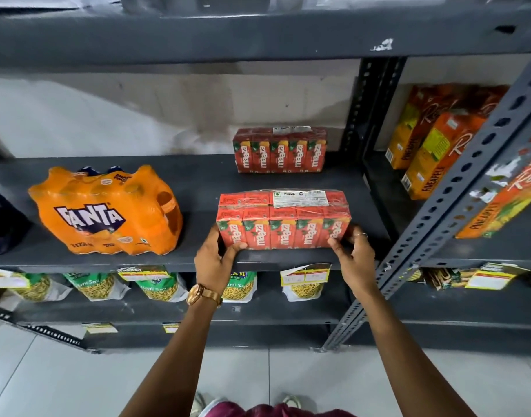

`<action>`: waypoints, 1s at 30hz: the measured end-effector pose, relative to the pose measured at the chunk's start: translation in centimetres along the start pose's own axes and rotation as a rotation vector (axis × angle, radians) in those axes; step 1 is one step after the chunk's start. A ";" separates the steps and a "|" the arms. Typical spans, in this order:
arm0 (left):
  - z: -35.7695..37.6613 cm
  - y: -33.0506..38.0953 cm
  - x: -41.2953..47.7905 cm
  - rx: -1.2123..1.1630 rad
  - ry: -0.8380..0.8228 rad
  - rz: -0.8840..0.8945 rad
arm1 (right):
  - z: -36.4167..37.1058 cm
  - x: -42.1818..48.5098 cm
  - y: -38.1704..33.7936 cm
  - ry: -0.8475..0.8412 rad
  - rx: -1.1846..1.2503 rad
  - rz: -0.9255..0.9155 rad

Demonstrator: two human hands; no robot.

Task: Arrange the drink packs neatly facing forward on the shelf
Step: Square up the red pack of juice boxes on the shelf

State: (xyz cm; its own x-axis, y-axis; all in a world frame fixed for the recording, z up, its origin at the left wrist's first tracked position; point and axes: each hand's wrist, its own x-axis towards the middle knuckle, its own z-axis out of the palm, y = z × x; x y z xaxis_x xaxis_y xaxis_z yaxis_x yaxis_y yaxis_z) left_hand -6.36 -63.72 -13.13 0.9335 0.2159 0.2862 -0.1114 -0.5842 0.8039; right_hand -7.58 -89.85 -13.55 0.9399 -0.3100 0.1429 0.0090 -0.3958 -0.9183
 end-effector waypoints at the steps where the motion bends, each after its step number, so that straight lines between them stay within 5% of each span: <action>1: 0.0 0.1 0.0 0.008 -0.010 -0.001 | -0.1 0.0 0.0 -0.003 0.013 -0.003; 8: 0.1 0.3 0.4 0.092 -0.210 -0.039 | 0.3 0.0 -0.4 -0.140 -0.003 0.049; 19: 0.9 0.6 -0.2 0.175 -0.104 -0.052 | 0.9 -0.1 -0.6 -0.021 -0.019 0.087; 30: -0.1 -0.3 -0.1 0.169 -0.144 0.043 | -0.5 -0.7 -0.4 -0.078 -0.029 0.040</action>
State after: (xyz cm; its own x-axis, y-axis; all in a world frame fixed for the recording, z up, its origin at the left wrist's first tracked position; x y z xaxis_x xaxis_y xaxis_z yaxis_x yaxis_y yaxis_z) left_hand -6.45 -63.48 -13.33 0.9695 0.0808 0.2316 -0.1053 -0.7156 0.6905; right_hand -8.46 -89.90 -13.14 0.9631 -0.2579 0.0763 -0.0376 -0.4102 -0.9112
